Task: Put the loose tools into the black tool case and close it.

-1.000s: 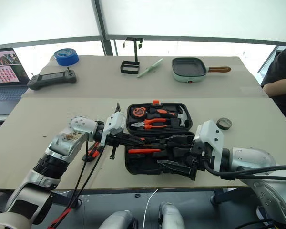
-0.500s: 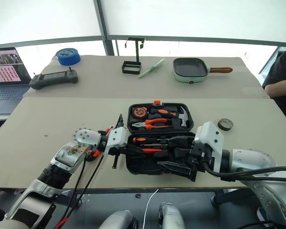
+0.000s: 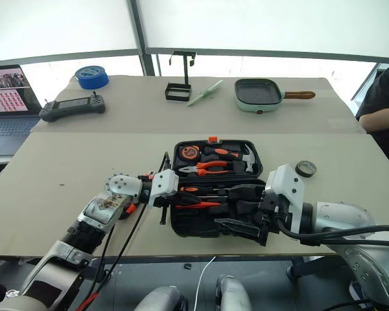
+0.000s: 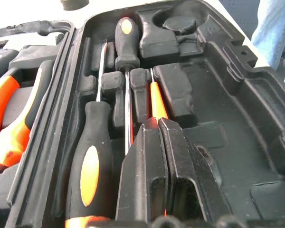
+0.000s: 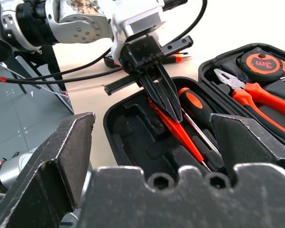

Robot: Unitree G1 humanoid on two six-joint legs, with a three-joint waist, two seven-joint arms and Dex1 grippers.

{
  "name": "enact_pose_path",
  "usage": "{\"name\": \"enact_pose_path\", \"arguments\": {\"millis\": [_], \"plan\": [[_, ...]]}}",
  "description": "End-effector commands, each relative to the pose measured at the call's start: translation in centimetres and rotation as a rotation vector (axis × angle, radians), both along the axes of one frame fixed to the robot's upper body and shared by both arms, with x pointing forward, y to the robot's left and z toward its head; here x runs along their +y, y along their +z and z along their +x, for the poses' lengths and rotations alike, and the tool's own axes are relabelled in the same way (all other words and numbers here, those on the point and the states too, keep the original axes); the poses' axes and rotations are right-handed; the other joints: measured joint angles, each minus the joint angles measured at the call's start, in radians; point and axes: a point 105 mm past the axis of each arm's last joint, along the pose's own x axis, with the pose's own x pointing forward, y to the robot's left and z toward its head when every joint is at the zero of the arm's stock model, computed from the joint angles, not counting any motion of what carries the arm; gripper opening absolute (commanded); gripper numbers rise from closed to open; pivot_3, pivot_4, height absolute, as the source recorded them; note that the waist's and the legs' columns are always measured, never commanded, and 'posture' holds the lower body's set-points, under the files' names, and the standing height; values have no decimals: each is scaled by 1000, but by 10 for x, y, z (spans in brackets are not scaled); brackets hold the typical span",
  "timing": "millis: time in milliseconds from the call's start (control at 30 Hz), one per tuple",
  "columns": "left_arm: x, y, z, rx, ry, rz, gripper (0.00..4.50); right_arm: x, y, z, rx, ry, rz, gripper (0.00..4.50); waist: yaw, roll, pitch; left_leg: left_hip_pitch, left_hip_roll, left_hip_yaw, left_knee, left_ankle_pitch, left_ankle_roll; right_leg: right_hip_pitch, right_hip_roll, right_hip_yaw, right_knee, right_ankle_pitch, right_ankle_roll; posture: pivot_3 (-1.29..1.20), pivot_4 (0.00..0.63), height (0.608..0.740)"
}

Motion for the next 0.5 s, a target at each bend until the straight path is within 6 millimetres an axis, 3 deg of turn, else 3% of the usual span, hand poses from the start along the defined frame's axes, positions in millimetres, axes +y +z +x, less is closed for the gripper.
{"name": "enact_pose_path", "arguments": {"millis": [33, 133, 267, 500], "plan": [[1, 7, -16, -24, -77, 23, 76, 1, 9, -3, -32, 18, 7, 4500, 0, 0, 0, 0, 0, 0, 0, 0, 0, 0, 0, 0, 0, 0, 0, 0, 150, 740], [3, -7, -15, -26, -69, 79, 76, 2, 9, -3, -34, 22, 9, 4500, 2, 0, 0, 0, 0, 0, 0, 0, 0, 0, 0, 0, 0, 0, 0, 0, 150, 740], [3, -17, 0, -61, -8, 95, 76, 4, 9, -3, -37, 23, 14, 4500, 5, 0, 0, 0, 0, 0, 0, 0, 0, 1, 0, 0, 0, 0, 0, 0, 150, 740], [0, -4, 9, -46, 34, -14, 76, 5, 6, -6, -24, 24, 17, 4500, 4, 0, 0, 0, 0, 0, 0, 0, 1, 1, 0, 0, 0, 0, 1, 0, 150, 740]]}}
